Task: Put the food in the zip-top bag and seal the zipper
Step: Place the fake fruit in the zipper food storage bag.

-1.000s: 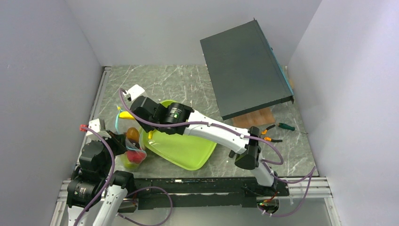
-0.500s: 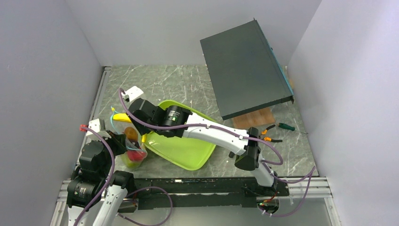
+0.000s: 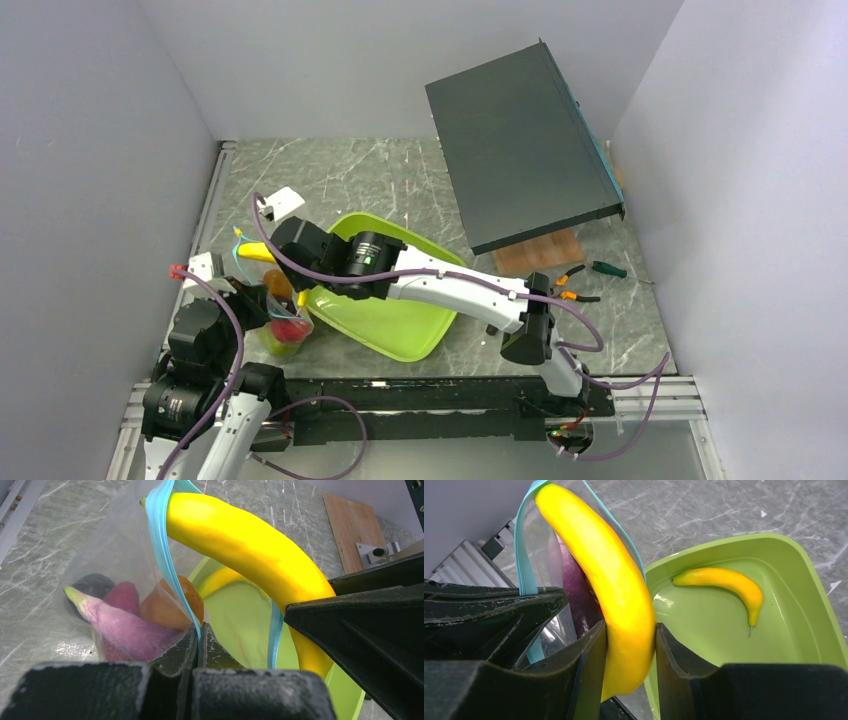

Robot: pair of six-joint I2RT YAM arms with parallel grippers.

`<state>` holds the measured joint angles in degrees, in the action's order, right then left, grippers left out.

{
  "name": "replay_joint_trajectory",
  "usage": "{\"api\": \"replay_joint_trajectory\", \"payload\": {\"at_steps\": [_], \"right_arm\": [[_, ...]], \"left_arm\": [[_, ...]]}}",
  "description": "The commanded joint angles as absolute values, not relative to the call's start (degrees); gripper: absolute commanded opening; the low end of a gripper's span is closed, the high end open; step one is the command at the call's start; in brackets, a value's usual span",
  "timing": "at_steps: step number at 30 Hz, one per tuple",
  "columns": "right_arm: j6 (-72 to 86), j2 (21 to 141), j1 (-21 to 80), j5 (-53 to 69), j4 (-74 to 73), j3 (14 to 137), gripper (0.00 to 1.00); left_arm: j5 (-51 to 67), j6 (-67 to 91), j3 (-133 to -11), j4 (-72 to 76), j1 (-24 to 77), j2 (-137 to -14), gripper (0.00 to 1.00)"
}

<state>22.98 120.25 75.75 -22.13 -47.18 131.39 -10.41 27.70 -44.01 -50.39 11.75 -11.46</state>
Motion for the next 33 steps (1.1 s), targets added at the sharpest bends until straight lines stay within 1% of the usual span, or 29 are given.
{"api": "replay_joint_trajectory", "payload": {"at_steps": [1,8,16,22,27,29,33], "right_arm": [[22.0,116.0,76.9,-28.2,-40.3,130.2,0.01],[18.4,117.7,77.4,-31.6,-38.5,130.1,0.0],[11.7,117.4,82.1,-44.4,-33.0,125.4,0.0],[13.2,118.0,83.3,-43.2,-33.8,126.0,0.0],[13.2,118.0,84.6,-43.7,-32.9,124.5,0.07],[13.4,117.9,84.8,-43.1,-32.7,123.8,0.16],[14.4,116.2,84.5,-37.7,-30.1,120.2,0.26]], "left_arm": [[-10.7,27.5,-44.3,-47.8,12.1,-11.0,0.0],[-10.7,27.5,-44.3,-47.8,12.1,-11.0,0.0],[-11.3,27.7,-44.2,-47.9,12.1,-10.9,0.0],[-11.8,28.0,-44.3,-48.1,12.0,-11.1,0.0],[-12.7,28.4,-44.5,-48.4,12.1,-10.7,0.0],[-12.8,28.6,-44.5,-48.5,12.1,-10.5,0.0],[-12.9,28.5,-44.5,-48.5,12.1,-10.5,0.0]]}}
